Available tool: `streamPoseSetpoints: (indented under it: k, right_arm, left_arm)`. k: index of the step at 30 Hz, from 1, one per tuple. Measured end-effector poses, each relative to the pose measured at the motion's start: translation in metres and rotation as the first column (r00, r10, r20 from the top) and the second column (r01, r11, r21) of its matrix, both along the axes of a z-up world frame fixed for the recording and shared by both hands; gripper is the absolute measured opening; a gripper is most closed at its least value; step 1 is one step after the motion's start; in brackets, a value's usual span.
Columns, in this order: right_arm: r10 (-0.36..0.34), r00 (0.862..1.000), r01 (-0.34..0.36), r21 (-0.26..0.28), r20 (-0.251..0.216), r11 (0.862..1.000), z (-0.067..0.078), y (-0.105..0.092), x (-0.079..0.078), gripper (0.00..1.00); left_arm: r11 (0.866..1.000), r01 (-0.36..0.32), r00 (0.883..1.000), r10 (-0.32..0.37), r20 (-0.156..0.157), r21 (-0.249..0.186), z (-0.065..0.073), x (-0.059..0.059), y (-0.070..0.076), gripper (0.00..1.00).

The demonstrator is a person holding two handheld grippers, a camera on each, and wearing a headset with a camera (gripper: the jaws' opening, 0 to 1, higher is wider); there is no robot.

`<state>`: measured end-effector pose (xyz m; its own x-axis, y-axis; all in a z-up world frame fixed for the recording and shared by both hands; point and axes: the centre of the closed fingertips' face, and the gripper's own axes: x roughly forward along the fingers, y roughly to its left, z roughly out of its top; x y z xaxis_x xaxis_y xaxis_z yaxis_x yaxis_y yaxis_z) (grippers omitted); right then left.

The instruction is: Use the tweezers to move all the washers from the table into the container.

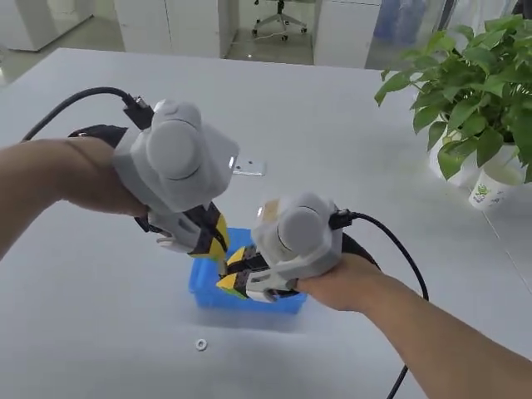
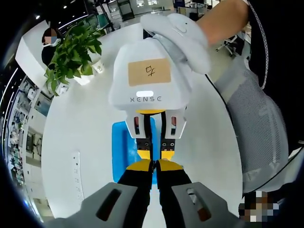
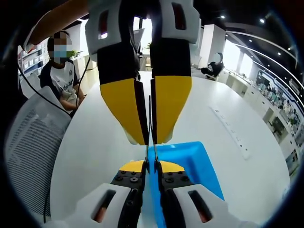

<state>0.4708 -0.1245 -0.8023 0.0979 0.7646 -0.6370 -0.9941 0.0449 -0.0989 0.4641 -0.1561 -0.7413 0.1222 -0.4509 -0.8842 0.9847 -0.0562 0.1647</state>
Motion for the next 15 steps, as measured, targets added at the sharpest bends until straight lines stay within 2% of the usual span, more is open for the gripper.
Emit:
streamPoseSetpoints:
  k: [6,15]
  right_arm:
    - [0.012,1.0,-0.012,0.001,-0.008,1.0,-0.005,0.003,-0.013,0.12]
    - [0.031,0.999,-0.031,0.001,-0.016,1.0,-0.013,0.007,-0.023,0.12]
  left_arm:
    - [1.0,-0.004,1.0,0.004,-0.009,0.006,-0.005,-0.011,0.003,0.07]
    - [1.0,-0.017,1.0,0.017,-0.018,0.006,-0.014,-0.023,0.007,0.07]
